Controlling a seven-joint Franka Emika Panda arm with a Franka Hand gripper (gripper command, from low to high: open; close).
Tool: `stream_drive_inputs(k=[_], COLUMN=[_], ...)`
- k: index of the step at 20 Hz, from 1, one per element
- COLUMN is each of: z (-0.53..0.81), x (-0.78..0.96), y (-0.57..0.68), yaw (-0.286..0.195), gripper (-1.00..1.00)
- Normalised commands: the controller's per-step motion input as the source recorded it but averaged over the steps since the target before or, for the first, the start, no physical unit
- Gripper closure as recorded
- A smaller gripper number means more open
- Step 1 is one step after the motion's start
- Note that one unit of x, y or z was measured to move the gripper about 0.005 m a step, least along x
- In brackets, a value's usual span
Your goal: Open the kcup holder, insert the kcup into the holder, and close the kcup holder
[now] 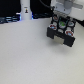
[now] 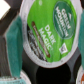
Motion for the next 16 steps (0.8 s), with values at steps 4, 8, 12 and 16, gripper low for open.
stream_drive_inputs(k=[4, 8, 12, 16], z=[0.21, 0.29, 0.4, 0.54], x=[0.09, 0.15, 0.2, 0.39], y=[0.08, 0.0, -0.07, -0.27], yaw=[0.068, 0.083, 0.064, 0.059], gripper=[-1.0, -1.0, -1.0, -1.0])
